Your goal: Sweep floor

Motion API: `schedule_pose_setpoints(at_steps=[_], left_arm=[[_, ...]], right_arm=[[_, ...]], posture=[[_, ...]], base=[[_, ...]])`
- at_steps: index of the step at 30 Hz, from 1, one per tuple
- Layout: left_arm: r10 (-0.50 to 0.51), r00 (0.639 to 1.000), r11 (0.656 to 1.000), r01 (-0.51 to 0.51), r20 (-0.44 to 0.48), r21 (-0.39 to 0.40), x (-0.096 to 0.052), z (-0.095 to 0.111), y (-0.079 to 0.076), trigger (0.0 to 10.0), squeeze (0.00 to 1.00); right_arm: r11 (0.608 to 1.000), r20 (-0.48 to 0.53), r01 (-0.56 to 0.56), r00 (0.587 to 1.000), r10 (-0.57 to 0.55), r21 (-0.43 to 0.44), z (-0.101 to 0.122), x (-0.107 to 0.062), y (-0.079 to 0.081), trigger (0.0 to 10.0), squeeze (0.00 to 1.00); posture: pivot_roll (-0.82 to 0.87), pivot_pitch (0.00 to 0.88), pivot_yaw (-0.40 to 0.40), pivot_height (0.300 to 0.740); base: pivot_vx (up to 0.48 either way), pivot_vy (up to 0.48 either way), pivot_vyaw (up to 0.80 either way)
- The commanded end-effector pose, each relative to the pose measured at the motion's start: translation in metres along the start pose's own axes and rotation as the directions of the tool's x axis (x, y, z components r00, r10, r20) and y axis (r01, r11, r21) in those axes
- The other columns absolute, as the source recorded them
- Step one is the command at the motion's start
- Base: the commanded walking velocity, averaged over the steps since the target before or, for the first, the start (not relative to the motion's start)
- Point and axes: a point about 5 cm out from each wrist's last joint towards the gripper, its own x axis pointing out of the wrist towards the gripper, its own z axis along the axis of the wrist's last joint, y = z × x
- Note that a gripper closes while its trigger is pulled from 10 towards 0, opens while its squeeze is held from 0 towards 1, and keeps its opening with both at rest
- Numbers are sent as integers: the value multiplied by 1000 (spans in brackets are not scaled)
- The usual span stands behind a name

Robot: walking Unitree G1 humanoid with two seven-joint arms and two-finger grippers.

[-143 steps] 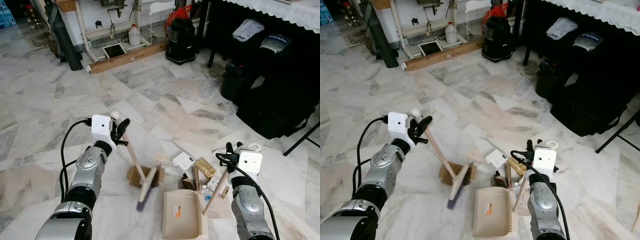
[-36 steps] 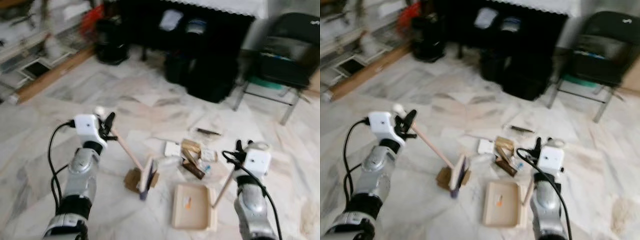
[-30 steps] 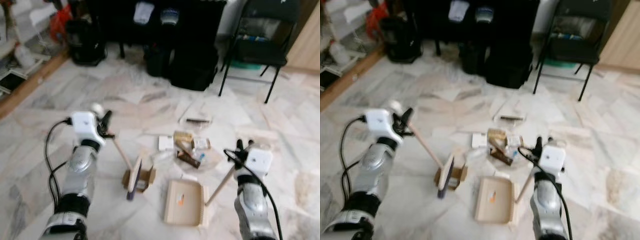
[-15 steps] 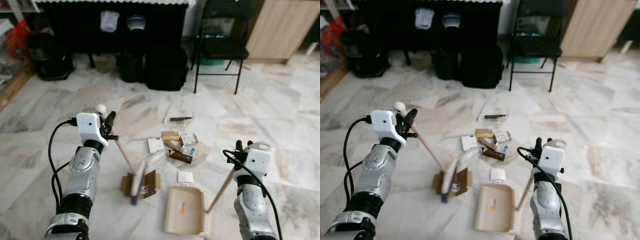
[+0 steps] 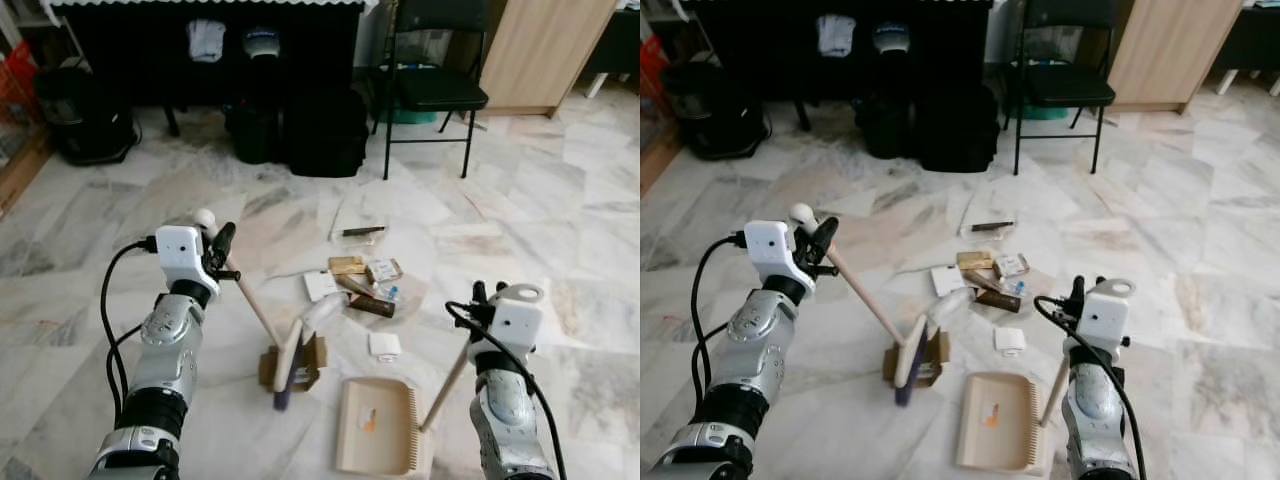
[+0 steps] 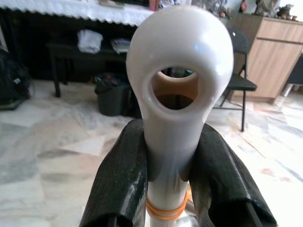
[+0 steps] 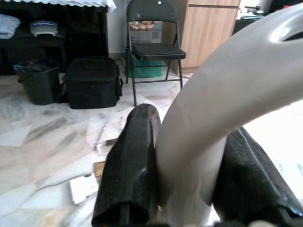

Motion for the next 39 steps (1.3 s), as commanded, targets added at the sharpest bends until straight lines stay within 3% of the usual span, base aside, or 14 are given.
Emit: schedule_pose_setpoints(at_steps=[1,26,39], left_arm=[[-13,999,1000,13,44,11,5,10,-3,10000,0],[-52,998,999,51,39,3,3,8,-7,10000,0],[-59,998,998,59,39,1,2,8,-7,10000,0]], right_arm=[[1000,37,16,999,-17,11,7,3,-4,10000,0],[1000,38,7,999,-8,13,7,4,-3,10000,0],[1000,35,1,999,-1,8,7,4,-2,10000,0]], posture=[[-46,76,1,740],[-47,81,-1,740],[-47,79,-4,740]], base=[[0,307,0],[0,48,0],[308,0,0]])
